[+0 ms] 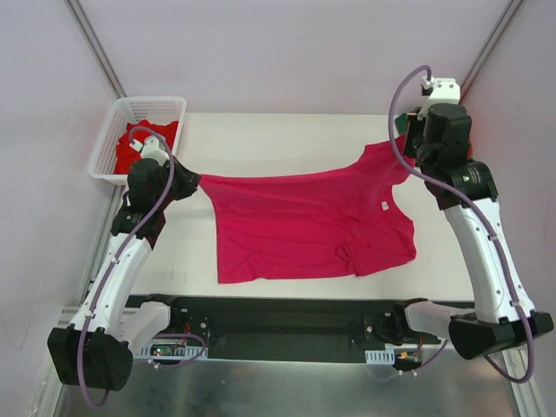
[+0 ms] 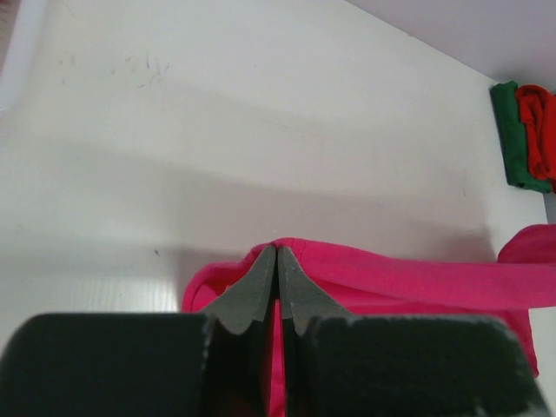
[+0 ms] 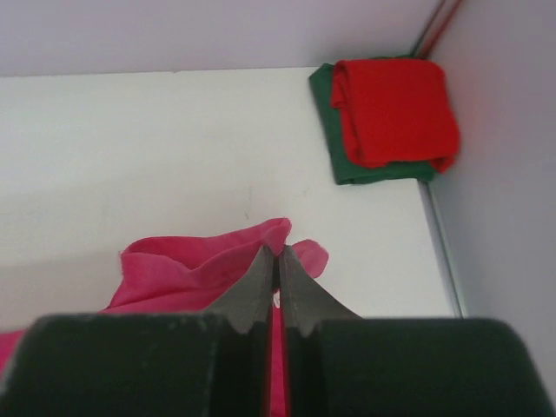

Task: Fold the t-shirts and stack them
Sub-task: Flatten out the tshirt

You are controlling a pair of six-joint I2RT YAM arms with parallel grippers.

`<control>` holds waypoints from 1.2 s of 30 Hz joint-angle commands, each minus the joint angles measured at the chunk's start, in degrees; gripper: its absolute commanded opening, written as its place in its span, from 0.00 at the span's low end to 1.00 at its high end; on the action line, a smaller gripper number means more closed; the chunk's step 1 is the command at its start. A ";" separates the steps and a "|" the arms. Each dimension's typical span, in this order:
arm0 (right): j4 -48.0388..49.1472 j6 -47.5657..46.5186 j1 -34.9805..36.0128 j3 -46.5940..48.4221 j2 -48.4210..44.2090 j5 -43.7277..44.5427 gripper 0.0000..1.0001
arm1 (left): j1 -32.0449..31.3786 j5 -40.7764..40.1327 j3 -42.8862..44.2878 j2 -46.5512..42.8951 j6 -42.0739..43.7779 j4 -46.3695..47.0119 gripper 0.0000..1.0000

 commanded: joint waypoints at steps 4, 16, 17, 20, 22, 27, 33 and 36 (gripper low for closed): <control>-1.72 2.27 -0.59 2.08 -8.92 13.79 0.01 | 0.79 -2.40 4.70 -4.64 3.64 -4.89 0.00; -3.57 2.35 -0.50 7.27 -19.38 9.94 0.02 | 0.79 -1.79 10.85 -10.44 5.57 -9.99 0.00; -3.83 2.44 -0.59 8.23 -20.34 9.24 0.01 | 0.79 -1.53 11.64 -10.96 5.66 -10.95 0.00; -4.62 2.53 -0.59 9.82 -21.67 5.99 0.01 | 0.79 -1.09 15.07 -12.37 6.45 -12.62 0.00; -5.50 2.27 -0.50 11.49 -22.81 3.53 0.01 | 0.79 -0.47 18.05 -13.34 7.42 -14.56 0.00; -6.56 1.48 -0.50 13.33 -27.11 -0.69 0.01 | 0.79 1.37 25.60 -18.17 10.40 -20.17 0.00; -6.56 1.56 -0.50 17.20 -30.72 -5.27 0.01 | 0.79 0.32 33.52 -23.36 12.69 -26.07 0.00; -7.52 1.92 -0.59 19.49 -31.16 -5.63 0.01 | 0.79 -0.91 34.93 -24.76 13.05 -28.53 0.00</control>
